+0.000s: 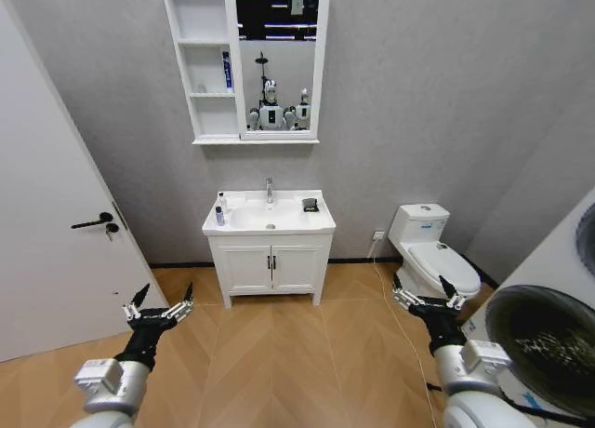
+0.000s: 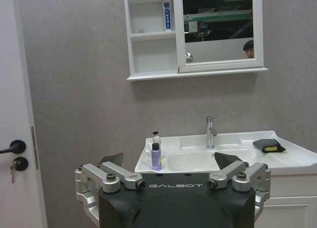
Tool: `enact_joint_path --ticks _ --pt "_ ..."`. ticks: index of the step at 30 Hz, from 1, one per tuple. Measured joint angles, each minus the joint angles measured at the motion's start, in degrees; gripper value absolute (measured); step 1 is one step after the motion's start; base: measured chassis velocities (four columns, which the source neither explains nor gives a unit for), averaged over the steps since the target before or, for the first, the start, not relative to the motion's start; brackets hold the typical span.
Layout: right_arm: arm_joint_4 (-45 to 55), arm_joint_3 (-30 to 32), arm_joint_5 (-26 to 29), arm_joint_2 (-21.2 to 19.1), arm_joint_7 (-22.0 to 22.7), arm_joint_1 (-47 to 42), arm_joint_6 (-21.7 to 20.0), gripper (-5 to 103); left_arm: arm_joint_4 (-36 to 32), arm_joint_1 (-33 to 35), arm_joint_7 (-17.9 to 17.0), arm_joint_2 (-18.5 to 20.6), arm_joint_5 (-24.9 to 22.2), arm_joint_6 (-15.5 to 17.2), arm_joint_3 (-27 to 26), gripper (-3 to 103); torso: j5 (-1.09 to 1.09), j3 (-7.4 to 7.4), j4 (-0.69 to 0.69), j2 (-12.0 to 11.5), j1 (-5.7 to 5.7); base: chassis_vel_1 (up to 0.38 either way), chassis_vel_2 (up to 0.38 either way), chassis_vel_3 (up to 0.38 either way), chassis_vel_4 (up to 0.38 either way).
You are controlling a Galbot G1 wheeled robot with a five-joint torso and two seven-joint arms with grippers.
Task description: Move facial cleanser and shampoo from washbasin to cabinet, then wipe washbasin with towel.
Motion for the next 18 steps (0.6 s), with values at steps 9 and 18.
enact_joint_path --ticks 9,18 --pt "-5.6 -0.7 -2.8 0.9 -2.4 1.1 3.7 100 4.7 -0.2 2.1 -1.4 0.8 -4.2 0.0 100 0.0 -0.01 0.01 0.0 -0.02 -0.181 0.18 0.184 -0.194" --pt "-8.1 -1.1 -4.1 1.5 -6.4 0.9 6.4 100 7.5 -0.5 4.4 -0.6 -1.0 -7.0 -0.3 100 -0.01 0.0 0.01 0.0 -0.01 -0.184 0.178 0.172 -0.165"
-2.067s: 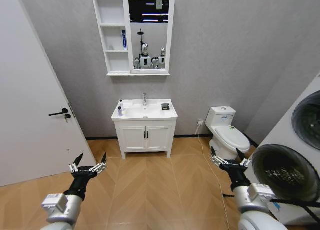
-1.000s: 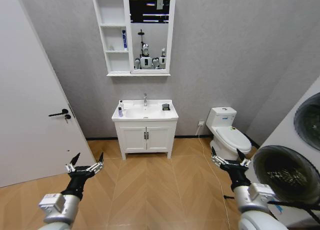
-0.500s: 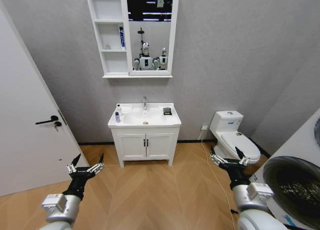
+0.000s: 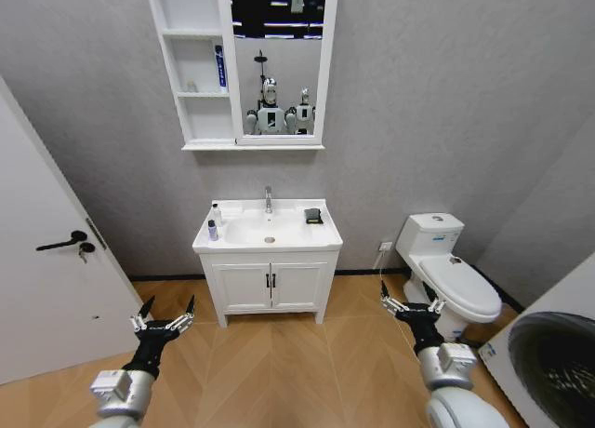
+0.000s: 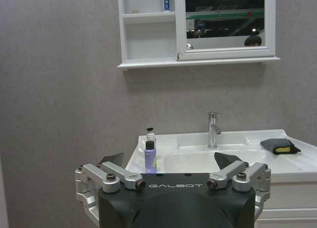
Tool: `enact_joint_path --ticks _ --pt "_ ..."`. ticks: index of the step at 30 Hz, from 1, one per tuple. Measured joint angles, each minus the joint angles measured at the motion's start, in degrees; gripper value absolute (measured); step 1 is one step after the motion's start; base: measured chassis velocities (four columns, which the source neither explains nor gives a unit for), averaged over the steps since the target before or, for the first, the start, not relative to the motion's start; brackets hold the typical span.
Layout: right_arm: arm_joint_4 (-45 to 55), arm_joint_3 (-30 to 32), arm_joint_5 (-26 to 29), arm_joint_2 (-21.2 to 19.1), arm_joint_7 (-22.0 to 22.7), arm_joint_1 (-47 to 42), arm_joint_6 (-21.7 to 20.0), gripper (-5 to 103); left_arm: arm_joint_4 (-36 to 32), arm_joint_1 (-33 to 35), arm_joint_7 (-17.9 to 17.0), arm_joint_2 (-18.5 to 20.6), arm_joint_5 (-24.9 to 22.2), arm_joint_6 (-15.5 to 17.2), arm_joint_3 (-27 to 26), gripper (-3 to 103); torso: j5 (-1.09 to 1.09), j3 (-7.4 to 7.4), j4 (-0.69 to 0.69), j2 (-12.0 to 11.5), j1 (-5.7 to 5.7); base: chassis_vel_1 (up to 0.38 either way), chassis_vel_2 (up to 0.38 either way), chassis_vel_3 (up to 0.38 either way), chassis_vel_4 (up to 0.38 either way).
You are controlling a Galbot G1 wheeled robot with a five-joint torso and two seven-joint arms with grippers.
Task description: Move facial cleanser and shampoo from washbasin to cabinet, then wipe washbasin with towel.
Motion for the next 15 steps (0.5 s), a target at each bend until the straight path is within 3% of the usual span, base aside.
enact_joint_path --ticks 6,15 --pt "-0.5 -0.5 -0.6 -0.2 -1.9 -0.7 1.0 100 1.2 -0.3 1.1 1.2 -2.0 -1.4 -0.1 100 0.0 -0.01 -0.02 0.0 -0.01 -0.175 0.165 0.162 -0.176" --pt "-1.0 -0.8 -0.7 -0.2 -1.9 -0.4 1.0 100 1.7 -1.6 1.0 1.4 -2.4 -1.1 0.0 100 0.0 -0.01 0.0 0.0 -0.02 -0.177 0.183 0.172 -0.173"
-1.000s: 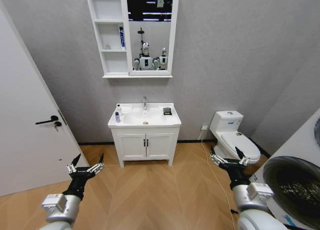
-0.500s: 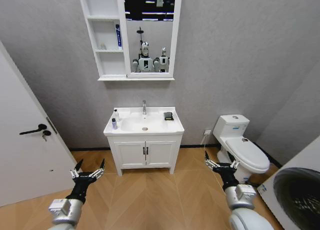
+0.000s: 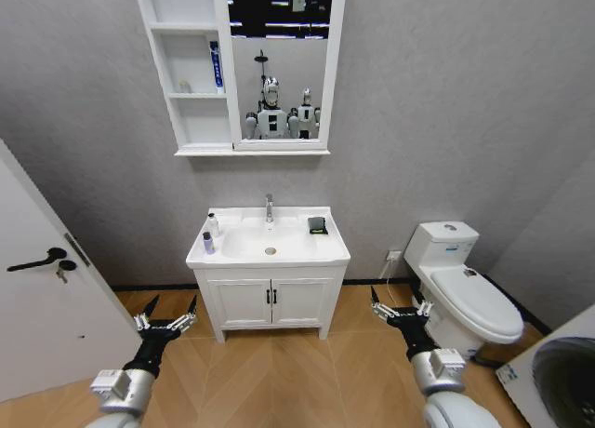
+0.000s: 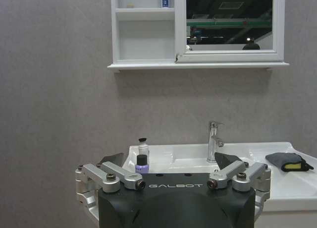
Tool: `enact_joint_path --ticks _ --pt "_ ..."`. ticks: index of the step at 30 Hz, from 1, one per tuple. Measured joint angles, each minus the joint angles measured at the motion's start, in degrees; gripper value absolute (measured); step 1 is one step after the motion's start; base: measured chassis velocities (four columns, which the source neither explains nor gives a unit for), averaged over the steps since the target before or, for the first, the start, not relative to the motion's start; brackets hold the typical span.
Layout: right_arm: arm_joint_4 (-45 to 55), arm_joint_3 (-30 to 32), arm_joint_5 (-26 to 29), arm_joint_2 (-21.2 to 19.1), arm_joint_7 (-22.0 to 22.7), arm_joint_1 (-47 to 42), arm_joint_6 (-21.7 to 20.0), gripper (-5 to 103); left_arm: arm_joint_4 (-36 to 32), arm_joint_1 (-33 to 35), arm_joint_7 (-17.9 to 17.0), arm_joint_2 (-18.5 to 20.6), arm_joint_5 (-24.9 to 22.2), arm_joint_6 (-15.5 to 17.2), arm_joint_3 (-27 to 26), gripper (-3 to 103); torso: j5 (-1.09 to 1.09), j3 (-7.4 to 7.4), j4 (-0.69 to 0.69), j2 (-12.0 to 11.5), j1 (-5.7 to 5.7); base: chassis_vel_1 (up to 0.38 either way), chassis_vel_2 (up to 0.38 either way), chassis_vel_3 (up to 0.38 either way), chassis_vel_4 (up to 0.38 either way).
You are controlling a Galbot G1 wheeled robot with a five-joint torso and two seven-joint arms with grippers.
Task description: Move facial cleanser and shampoo from washbasin to cabinet, then wipe washbasin with towel.
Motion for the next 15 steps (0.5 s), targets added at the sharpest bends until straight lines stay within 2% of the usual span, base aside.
enact_joint_path --ticks 15 --pt "-0.6 -0.1 -0.4 0.2 0.0 0.0 0.4 100 -0.1 0.0 -0.2 -0.4 0.6 0.5 0.1 100 0.0 -0.01 -0.01 0.0 -0.01 -0.174 0.175 0.168 -0.176"
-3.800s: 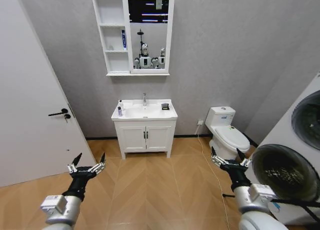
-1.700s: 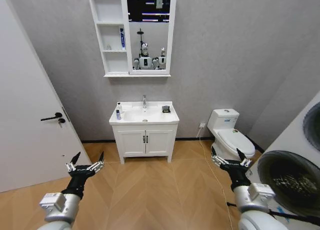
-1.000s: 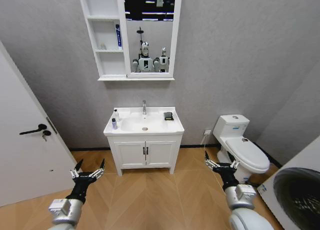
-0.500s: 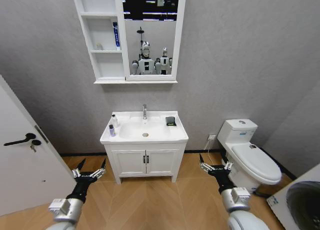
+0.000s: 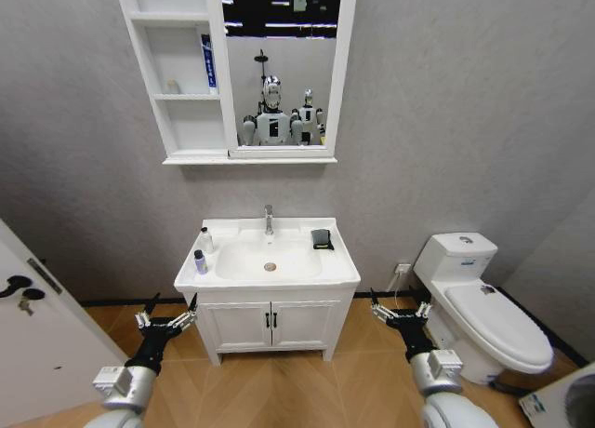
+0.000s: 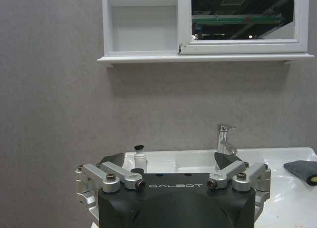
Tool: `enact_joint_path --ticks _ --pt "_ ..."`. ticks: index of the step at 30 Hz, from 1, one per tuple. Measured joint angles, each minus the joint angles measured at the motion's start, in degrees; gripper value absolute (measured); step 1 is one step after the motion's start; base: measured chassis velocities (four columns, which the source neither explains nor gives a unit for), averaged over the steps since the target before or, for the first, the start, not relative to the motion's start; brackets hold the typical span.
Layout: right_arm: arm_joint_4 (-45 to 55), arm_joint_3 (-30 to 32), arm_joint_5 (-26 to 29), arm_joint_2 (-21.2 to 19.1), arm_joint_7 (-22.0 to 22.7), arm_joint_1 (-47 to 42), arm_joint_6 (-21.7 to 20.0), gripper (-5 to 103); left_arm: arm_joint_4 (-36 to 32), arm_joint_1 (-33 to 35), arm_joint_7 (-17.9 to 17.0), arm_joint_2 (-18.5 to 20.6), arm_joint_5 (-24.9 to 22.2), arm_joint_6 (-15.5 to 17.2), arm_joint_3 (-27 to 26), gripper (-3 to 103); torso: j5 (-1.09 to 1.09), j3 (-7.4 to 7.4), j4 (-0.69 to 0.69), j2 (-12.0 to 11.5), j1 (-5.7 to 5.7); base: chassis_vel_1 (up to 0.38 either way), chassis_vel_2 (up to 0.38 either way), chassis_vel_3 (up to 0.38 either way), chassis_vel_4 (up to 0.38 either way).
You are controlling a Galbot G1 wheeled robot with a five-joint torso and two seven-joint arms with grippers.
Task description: Move facial cleanser and shampoo from washbasin to cabinet, then wipe washbasin with towel.
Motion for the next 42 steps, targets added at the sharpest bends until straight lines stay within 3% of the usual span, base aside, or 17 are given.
enact_joint_path --ticks 19,26,36,42 --pt "-2.8 -0.4 -0.8 -0.9 0.0 2.7 0.6 100 2.2 -0.5 -1.8 -0.5 1.0 -1.5 -0.5 100 0.0 0.02 -0.01 0.0 0.06 -0.151 0.153 0.156 -0.15" --pt "-6.5 0.0 1.3 -2.7 0.0 8.7 -2.7 100 3.1 -2.3 -4.3 0.7 2.3 0.0 -0.4 100 0.01 0.0 0.02 0.0 -0.03 0.024 -0.016 -0.013 0.021" --pt "-15.9 -0.6 2.0 -3.4 -1.4 14.0 -1.7 100 15.2 -12.7 -6.2 4.7 3.3 3.1 2.4 100 0.01 0.01 -0.01 0.0 0.03 0.0 0.0 0.0 0.0" --pt "-21.5 -1.3 0.9 -4.0 -3.0 20.0 -1.5 100 22.6 -15.5 -5.3 3.8 4.0 1.3 3.5 100 0.0 0.01 0.0 0.0 0.02 0.0 0.0 0.0 0.0"
